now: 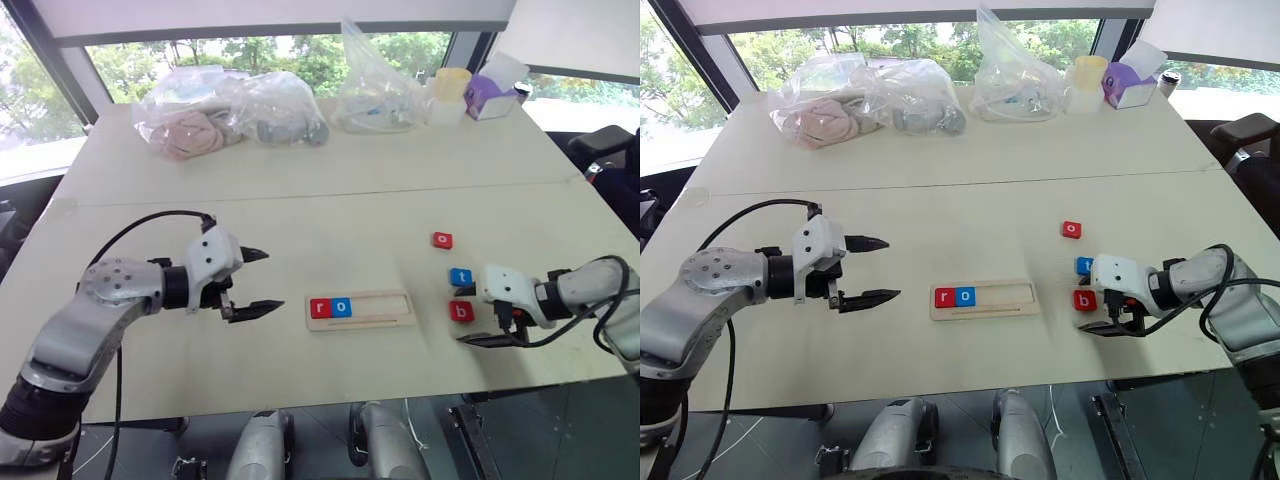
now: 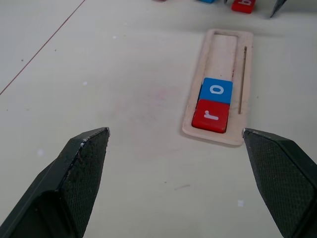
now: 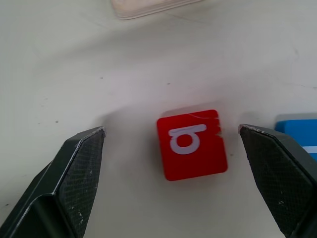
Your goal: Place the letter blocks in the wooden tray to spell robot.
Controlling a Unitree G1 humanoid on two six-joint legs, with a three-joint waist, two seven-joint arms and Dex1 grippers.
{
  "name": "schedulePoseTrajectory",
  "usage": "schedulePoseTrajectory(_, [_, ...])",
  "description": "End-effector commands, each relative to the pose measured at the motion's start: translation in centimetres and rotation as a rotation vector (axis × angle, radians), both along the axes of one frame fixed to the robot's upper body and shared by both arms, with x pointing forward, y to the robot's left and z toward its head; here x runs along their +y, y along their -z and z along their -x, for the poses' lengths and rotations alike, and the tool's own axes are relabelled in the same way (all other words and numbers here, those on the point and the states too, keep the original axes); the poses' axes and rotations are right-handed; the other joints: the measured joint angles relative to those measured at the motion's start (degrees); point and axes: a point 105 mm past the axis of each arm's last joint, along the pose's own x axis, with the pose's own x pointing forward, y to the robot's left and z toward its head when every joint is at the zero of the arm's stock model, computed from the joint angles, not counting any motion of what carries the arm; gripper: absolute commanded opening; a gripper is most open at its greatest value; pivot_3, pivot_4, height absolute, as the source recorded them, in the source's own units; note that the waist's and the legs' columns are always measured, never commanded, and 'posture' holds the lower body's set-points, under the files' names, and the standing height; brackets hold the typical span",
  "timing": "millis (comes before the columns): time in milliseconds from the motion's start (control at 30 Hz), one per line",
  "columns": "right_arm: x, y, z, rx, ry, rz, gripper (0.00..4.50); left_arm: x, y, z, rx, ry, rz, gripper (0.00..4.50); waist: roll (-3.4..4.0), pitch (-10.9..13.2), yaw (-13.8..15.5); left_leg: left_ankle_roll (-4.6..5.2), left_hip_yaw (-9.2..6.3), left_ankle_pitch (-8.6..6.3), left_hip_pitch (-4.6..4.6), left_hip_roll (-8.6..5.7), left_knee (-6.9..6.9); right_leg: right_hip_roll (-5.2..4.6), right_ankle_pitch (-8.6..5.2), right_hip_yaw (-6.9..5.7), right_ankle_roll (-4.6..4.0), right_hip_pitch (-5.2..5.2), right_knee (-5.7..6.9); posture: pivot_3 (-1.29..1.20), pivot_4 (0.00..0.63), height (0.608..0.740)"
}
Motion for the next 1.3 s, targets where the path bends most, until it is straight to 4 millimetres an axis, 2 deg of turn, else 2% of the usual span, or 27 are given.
schedulePoseTrajectory(33, [-0.4,0.1,-0.4,-0.009,0.015,0.031,4.41,0.3,-0.8,0.2,-0.039,-0.01,-0.012,4.5,0.0,0.0,-0.03,-0.01,0.0,0.01,0.0,0.0,0.0,0.0,0.01,0.0,-0.01,0.0,0.0,0.0,0.15,0.74])
schedulePoseTrajectory(133, [-0.7,0.3,-0.7,-0.007,0.021,0.046,4.41,0.2,-0.8,0.1,-0.046,-0.014,-0.014,4.5,-0.01,-0.01,-0.02,-0.02,0.0,0.01,0.12,0.0,0.0,0.0,0.01,0.0,-0.01,0.12,0.0,0.0,0.15,0.74])
schedulePoseTrajectory(233, [-0.7,0.4,-0.7,0.003,0.019,0.049,3.6,0.0,-0.9,0.1,-0.047,-0.013,-0.009,4.5,-0.03,-0.01,-0.02,-0.02,0.0,0.01,0.36,0.01,0.0,-0.01,-0.05,0.0,0.07,0.37,-0.03,0.0,0.15,0.74])
schedulePoseTrajectory(400, [-0.3,0.3,-0.8,0.01,0.02,0.036,1.15,0.1,-0.9,0.1,-0.051,-0.02,-0.016,4.5,-0.05,-0.02,-0.02,-0.02,0.01,0.01,0.63,0.02,0.0,-0.03,-0.12,0.01,0.17,0.59,-0.02,0.0,0.15,0.74])
schedulePoseTrajectory(567, [2.2,-1.9,-1.1,-0.036,-0.036,-0.032,1.12,0.2,-0.8,0.1,-0.052,-0.023,-0.017,4.5,-0.02,-0.01,-0.14,-0.02,0.02,0.0,0.73,0.05,-0.01,-0.03,-0.12,0.02,0.16,0.64,0.02,0.0,0.15,0.74])
schedulePoseTrajectory(667, [5.7,-4.3,-1.3,-0.07,-0.135,-0.1,1.12,0.1,-0.8,0.1,-0.051,-0.022,-0.011,4.5,0.01,0.01,-0.39,-0.02,0.06,0.0,0.72,0.06,-0.04,-0.02,-0.11,0.06,0.16,0.55,0.08,0.0,0.15,0.74])
schedulePoseTrajectory(733, [7.6,-4.9,-1.3,-0.074,-0.192,-0.118,1.12,0.0,-0.8,0.1,-0.049,-0.019,-0.007,4.5,0.01,0.01,-0.44,-0.02,0.05,0.01,0.72,0.1,-0.05,0.04,-0.1,0.06,0.14,0.51,0.1,0.0,0.15,0.74])
schedulePoseTrajectory(833, [10.2,-4.4,-1.3,-0.071,-0.284,-0.105,1.12,-0.2,-0.7,0.3,-0.044,-0.012,0.001,4.5,-0.01,0.0,-0.18,-0.03,0.01,0.0,0.71,0.11,-0.08,0.07,-0.11,0.04,0.13,0.51,0.09,0.0,0.15,0.74])
schedulePoseTrajectory(967, [12.7,-3.2,-1.6,-0.051,-0.328,-0.109,1.12,-0.4,-0.5,0.9,-0.03,-0.004,0.008,4.5,-0.01,0.0,0.01,-0.03,0.02,0.0,0.59,0.04,-0.09,-0.04,-0.01,0.05,-0.04,0.49,0.02,0.0,0.15,0.74])
schedulePoseTrajectory(1300, [14.7,-1.9,-2.5,-0.035,-0.343,-0.116,1.12,0.1,-0.1,3.8,0.065,0.069,-0.038,4.5,0.0,0.01,-0.09,-0.03,0.0,0.01,0.44,0.03,-0.07,0.0,0.0,0.01,-0.05,0.33,0.05,0.0,0.15,0.74])
